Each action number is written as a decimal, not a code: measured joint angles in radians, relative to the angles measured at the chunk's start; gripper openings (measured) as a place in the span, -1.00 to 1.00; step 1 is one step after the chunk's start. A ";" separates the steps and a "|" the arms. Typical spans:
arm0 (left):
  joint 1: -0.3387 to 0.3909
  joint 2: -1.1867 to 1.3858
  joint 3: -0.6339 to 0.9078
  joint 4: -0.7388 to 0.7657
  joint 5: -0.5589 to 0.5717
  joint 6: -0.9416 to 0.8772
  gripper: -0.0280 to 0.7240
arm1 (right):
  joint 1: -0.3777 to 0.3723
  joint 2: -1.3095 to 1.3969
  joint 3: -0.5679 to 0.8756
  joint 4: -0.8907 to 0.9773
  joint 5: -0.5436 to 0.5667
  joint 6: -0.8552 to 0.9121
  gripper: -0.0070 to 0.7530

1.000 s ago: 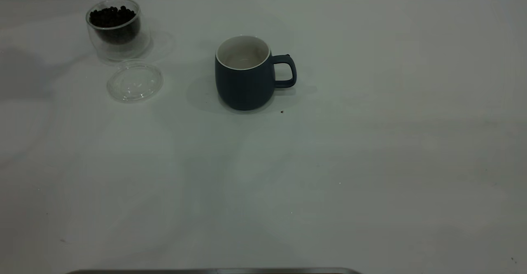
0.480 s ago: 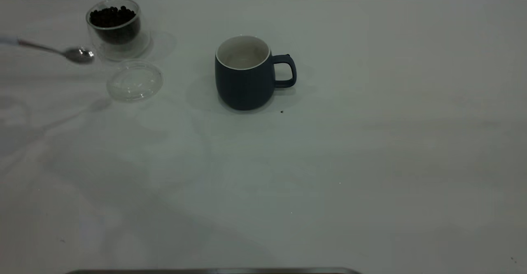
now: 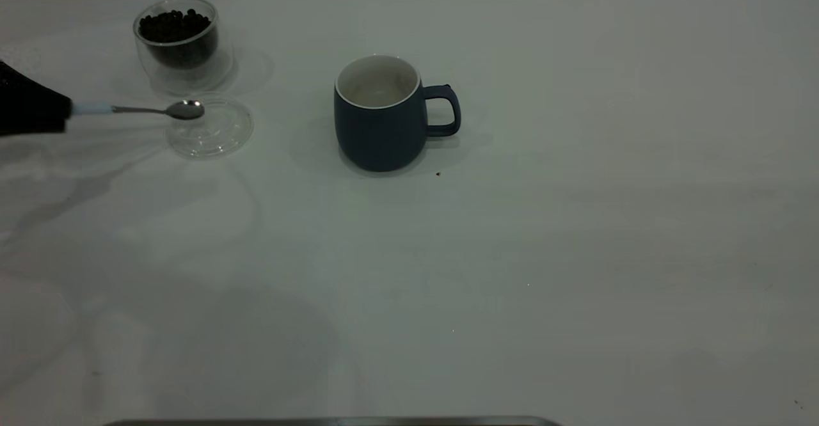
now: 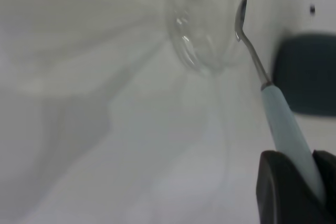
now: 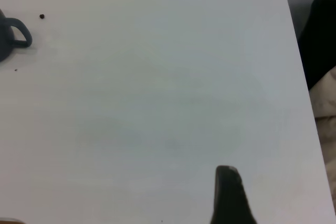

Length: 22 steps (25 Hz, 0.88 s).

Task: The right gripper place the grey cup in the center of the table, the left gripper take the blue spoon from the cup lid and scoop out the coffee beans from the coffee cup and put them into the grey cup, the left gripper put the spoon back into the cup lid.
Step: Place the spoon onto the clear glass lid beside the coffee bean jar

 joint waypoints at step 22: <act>-0.013 0.172 -0.001 -0.256 0.054 0.131 -0.57 | 0.000 0.000 0.000 0.000 0.000 0.000 0.21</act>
